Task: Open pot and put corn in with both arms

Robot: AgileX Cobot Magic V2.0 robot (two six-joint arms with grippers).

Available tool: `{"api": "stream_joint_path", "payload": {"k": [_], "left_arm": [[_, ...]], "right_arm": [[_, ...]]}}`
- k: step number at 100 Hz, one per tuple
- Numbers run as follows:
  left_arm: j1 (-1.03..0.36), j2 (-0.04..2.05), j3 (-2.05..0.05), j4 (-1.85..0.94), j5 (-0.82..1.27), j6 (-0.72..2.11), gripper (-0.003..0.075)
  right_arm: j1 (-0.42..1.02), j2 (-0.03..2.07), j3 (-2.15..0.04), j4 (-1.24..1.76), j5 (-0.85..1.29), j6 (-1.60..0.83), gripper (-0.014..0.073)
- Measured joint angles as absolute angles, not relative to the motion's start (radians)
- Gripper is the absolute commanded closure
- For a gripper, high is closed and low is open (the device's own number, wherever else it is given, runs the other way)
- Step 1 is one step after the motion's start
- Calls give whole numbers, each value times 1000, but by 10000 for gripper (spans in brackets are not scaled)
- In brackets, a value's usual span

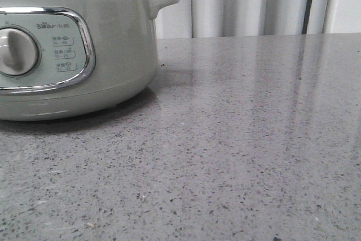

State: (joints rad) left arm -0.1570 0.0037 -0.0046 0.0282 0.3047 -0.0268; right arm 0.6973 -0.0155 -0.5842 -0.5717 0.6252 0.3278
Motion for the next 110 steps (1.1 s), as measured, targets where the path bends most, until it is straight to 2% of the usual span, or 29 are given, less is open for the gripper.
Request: {"api": "stream_joint_path", "payload": {"k": [71, 98, 110], "left_arm": [[-157, 4, -5, 28, 305, -29, 741], [-157, 4, -5, 27, 305, -29, 741], [-157, 4, -5, 27, 305, -29, 741]], "right_arm": [[681, -15, -551, -572, 610, 328, 636], [483, -15, -377, -520, 616, 328, 636], [368, -15, -240, -424, 503, 328, 636]]}}
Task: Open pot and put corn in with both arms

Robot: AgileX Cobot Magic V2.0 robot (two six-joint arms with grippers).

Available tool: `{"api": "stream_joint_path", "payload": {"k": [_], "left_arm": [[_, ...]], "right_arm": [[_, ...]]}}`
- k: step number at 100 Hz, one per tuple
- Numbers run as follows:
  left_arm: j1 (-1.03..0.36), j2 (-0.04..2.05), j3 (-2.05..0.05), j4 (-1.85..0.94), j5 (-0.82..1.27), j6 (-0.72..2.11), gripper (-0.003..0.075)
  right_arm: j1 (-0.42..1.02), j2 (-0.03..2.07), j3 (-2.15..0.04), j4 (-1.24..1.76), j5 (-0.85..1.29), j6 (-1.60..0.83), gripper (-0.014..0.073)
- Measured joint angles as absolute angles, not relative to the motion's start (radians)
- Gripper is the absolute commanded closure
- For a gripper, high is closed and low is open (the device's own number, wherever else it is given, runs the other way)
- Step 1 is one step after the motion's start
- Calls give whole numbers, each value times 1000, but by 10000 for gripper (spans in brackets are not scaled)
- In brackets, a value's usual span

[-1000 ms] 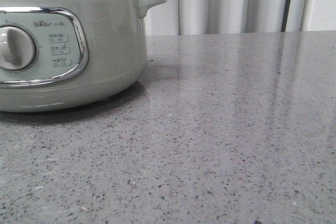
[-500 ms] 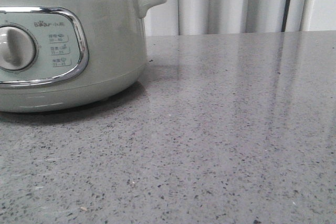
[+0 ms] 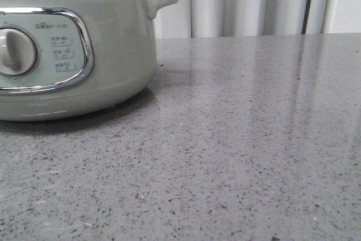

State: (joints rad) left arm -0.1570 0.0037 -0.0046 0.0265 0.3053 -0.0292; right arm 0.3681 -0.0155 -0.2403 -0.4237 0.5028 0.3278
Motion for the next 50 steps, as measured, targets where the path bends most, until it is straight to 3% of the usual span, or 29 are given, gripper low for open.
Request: {"api": "stream_joint_path", "payload": {"k": [19, 50], "left_arm": [[-157, 4, -5, 27, 305, -29, 741], [-157, 4, -5, 27, 305, -29, 741]], "right_arm": [[195, -15, 4, -324, 213, 328, 637], [92, -14, 11, -313, 277, 328, 637]]}}
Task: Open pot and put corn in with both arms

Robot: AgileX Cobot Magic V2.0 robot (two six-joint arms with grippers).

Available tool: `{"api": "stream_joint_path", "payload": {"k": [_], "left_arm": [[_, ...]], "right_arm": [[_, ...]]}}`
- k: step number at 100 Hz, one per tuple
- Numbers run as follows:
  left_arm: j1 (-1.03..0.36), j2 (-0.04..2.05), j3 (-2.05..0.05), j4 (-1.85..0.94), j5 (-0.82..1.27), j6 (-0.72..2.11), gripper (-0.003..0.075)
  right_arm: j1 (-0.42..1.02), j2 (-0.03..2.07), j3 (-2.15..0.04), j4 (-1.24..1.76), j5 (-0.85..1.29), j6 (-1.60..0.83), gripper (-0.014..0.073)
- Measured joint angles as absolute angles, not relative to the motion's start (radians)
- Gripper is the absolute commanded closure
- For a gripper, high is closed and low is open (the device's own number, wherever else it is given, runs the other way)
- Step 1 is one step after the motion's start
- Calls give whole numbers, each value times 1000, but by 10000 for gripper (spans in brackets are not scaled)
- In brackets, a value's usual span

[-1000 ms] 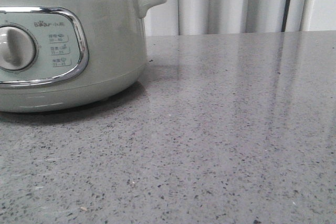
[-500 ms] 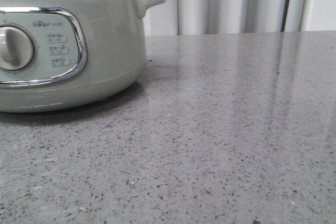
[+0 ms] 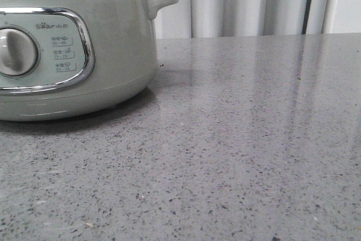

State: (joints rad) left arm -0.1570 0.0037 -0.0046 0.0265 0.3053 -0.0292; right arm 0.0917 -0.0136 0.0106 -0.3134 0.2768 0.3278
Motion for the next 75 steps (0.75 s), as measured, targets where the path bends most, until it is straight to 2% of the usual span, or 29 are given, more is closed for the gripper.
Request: {"api": "stream_joint_path", "payload": {"k": [9, 75], "left_arm": [[-157, 4, -5, 27, 305, -29, 741], [-157, 4, -5, 27, 305, -29, 741]], "right_arm": [[92, -14, 11, -313, 331, 328, 637], [89, -14, 11, -313, 331, 328, 637]]}}
